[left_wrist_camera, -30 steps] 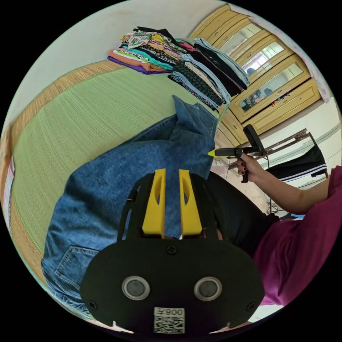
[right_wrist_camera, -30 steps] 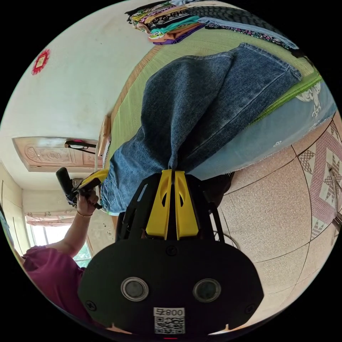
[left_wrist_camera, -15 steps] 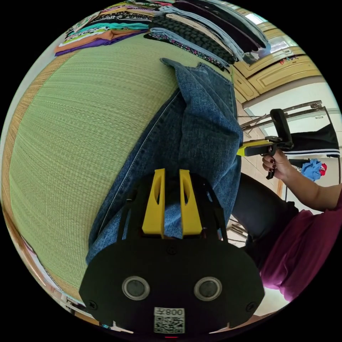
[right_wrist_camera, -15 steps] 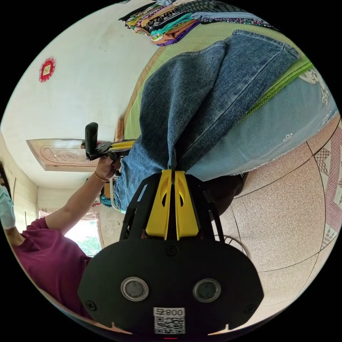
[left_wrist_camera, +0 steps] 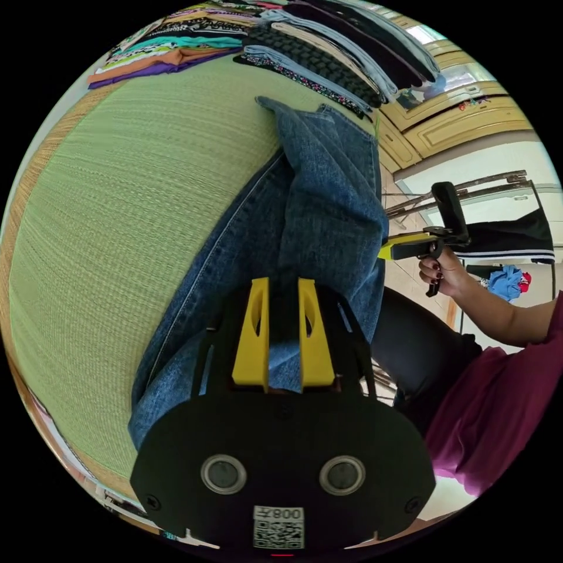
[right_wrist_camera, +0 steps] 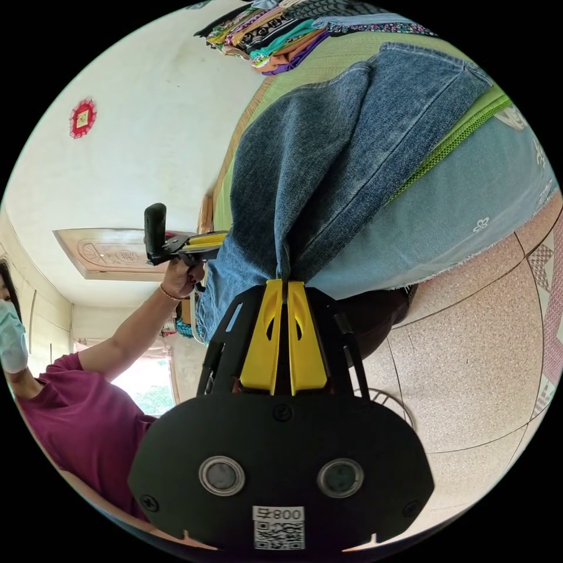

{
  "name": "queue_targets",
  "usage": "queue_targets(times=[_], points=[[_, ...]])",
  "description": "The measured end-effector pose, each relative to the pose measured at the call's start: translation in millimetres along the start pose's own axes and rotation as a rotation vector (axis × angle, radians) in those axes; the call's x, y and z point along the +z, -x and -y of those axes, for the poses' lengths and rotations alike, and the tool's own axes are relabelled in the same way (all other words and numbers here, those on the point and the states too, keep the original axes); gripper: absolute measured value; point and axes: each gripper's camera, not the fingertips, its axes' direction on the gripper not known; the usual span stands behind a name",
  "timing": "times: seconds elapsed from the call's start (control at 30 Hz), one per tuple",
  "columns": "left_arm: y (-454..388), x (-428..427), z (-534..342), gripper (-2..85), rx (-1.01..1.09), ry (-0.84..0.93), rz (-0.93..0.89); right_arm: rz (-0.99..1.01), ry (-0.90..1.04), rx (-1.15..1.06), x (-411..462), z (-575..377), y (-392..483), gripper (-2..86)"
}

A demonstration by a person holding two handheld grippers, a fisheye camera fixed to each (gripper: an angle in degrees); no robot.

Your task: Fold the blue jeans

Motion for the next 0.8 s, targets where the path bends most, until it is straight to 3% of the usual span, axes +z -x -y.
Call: queue_targets(times=[0.2,0.33,0.43,0.6,0.8], points=[[-16,-3,10,3.0,0.055,-0.035,0.138,0.003,0.001,-0.013,-7,-8,6,1.0],[-8,-35,13,2.5,0.016,-0.176,0.188,-0.003,-0.021,-0.061,-13,-15,20,1.0],[4,-28,24,2.7,-0.010,-0.158,0.248,0.008,-0.053,-0.081,-11,-20,22,1.0],[26,19,45,4.2,-0.062,-0.023,0.250,0.015,-0.054,-0.030,1,-30,11,1.0],[51,6,38,8.3,-0.123,-0.144,0.129,-0.004,-0.174,-0.017,-38,-53,10,1.5]])
